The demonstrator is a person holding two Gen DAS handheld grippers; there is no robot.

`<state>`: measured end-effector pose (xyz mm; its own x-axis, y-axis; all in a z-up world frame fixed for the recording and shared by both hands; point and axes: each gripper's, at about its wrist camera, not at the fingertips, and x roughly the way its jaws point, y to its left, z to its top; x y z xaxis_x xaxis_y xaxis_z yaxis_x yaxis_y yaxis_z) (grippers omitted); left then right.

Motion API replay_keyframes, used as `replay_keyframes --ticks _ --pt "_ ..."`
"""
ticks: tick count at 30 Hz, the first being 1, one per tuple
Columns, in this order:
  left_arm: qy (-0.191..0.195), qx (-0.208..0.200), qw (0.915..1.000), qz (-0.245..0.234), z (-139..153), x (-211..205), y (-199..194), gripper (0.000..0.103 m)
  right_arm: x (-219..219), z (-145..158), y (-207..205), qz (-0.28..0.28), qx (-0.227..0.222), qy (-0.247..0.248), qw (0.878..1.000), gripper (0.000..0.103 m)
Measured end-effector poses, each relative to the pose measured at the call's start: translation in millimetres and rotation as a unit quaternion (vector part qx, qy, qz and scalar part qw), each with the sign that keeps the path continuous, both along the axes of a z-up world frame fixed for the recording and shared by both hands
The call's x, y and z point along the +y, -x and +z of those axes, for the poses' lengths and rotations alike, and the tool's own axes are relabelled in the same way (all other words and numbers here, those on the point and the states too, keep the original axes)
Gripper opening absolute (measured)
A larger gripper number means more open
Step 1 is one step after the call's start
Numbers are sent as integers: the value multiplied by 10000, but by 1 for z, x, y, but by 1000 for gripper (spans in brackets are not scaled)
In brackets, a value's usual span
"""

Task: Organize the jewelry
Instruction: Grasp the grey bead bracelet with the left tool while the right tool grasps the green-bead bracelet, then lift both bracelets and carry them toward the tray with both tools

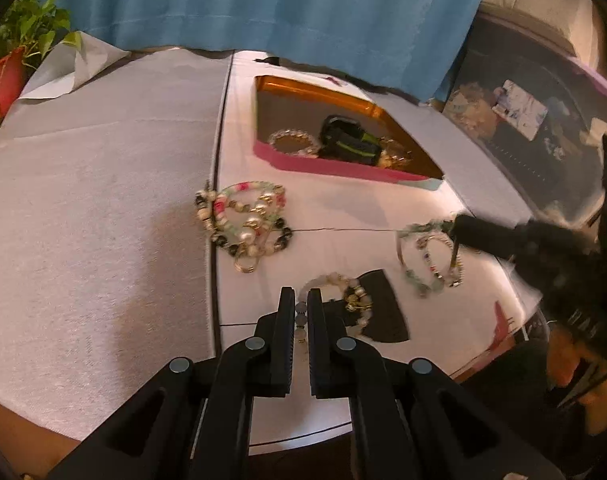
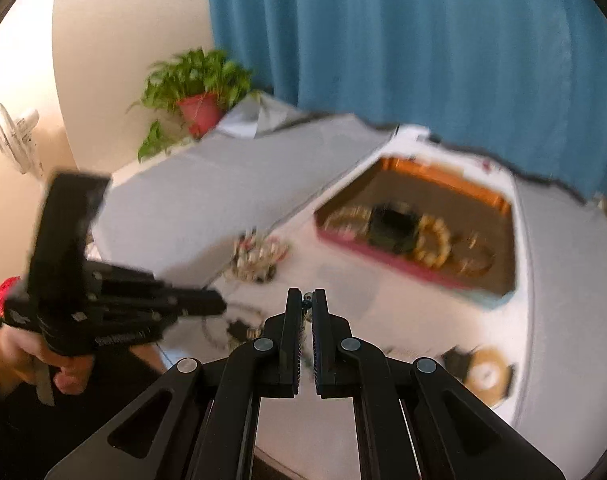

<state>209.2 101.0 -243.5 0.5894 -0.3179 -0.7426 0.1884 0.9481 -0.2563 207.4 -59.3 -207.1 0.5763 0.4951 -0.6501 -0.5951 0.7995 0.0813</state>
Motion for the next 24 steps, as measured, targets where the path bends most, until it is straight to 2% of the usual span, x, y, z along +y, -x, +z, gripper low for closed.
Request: replay_keyframes --ticks 4,7,9,12,13,14,17,18,19,22,24 --pt "-232 94 9995 171 -6 5 0 4 5 -39 -3 -107 424 131 9990 5" --pt "-327 85 9991 250 -6 7 0 7 3 -55 -4 -276 588 233 9976 7" --pt "-368 86 9990 240 -6 6 0 9 -2 -56 -5 -287 572 101 9979 8" --pt "-453 25 9989 135 -5 0 0 20 1 -57 -6 -285 462 266 9982 8" --pt "-518 -28 9986 53 -6 -3 0 28 3 -57 -6 -270 402 329 9983 9" --pt "-607 -84 9981 -37 -6 -8 1 40 6 -57 -4 -239 285 446 9983 9" --pt "-1247 -279 9914 -277 -9 -31 6 54 13 -58 0 -200 -12 726 9972 9" --pt "-1247 -267 9916 -195 -9 -30 6 54 14 -58 0 -198 -38 775 9968 9" --pt "-1063 -181 9941 -141 -9 -25 4 48 15 -57 0 -188 -39 824 9964 9" --pt "-818 -48 9963 257 -7 -4 -2 5 18 -56 -5 -143 46 921 9956 7" --pt "-47 188 9987 461 -8 19 -6 2 17 -55 -8 -154 133 853 9962 6"
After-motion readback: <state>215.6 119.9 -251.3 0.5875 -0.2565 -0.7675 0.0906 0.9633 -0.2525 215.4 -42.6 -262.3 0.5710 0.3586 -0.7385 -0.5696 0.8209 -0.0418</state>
